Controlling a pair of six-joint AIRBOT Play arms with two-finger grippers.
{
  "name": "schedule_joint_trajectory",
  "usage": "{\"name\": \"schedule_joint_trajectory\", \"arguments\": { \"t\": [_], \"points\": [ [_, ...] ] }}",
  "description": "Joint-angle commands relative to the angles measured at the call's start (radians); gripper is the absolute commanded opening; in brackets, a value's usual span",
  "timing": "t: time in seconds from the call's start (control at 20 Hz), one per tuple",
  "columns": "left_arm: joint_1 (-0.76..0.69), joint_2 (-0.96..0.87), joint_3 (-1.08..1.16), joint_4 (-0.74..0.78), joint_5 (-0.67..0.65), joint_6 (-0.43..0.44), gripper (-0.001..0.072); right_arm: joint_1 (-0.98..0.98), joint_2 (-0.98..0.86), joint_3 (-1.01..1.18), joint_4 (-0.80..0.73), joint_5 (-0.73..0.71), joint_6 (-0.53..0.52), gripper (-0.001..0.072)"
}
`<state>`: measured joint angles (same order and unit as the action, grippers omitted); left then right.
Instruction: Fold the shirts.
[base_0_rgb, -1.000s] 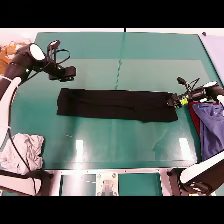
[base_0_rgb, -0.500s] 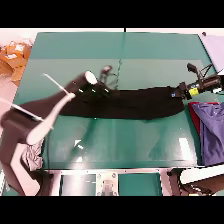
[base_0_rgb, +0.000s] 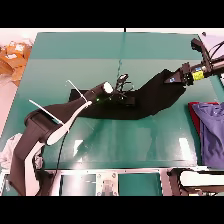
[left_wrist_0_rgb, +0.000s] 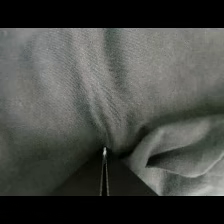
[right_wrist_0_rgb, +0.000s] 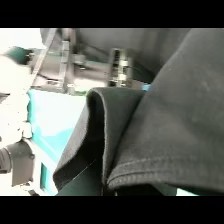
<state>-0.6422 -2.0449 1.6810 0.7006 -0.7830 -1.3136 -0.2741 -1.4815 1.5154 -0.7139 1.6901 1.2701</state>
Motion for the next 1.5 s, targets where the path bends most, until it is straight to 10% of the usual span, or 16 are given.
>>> {"name": "schedule_joint_trajectory", "arguments": {
  "t": [0.0,0.2,0.35,0.8,0.9,0.95,1.1,1.15,1.2,1.25,1.45],
  "points": [
    [0.061,0.0,0.121,0.003,-0.248,0.006,0.0027,0.062,0.01,0.014,0.038,-0.006,0.032,0.0015],
    [0.26,0.053,0.395,0.357,-0.637,-0.085,0.0026,0.143,0.01,0.014,0.092,-0.034,0.097,0.0015],
    [0.443,0.192,0.438,0.535,-0.695,-0.1,0.0027,0.304,0.009,0.014,0.121,-0.158,0.154,0.0015],
    [0.812,0.392,0.407,0.549,-0.688,-0.064,0.0027,0.995,-0.304,0.016,0.118,-1.161,0.241,0.0037],
    [0.841,0.392,0.385,0.549,-0.695,-0.042,0.0027,1.082,-0.44,0.041,0.216,-1.383,0.24,0.0573],
    [0.844,0.392,0.375,0.555,-0.694,-0.035,0.0027,1.091,-0.477,0.069,0.261,-1.41,0.24,0.0579],
    [0.843,0.392,0.359,0.55,-0.7,-0.013,0.0027,1.014,-0.448,0.144,0.257,-1.224,0.152,0.055],
    [0.843,0.392,0.359,0.541,-0.698,-0.013,0.0027,0.962,-0.419,0.154,0.243,-1.111,0.15,0.0402],
    [0.843,0.392,0.359,0.542,-0.697,-0.013,0.0027,0.899,-0.383,0.158,0.202,-0.99,0.149,0.0095],
    [0.843,0.392,0.359,0.541,-0.694,-0.013,0.0027,0.838,-0.352,0.158,0.158,-0.879,0.147,0.0018],
    [0.843,0.392,0.359,0.541,-0.691,-0.015,0.0027,0.592,-0.264,0.147,-0.076,-0.547,0.235,0.0014]
  ]
}}
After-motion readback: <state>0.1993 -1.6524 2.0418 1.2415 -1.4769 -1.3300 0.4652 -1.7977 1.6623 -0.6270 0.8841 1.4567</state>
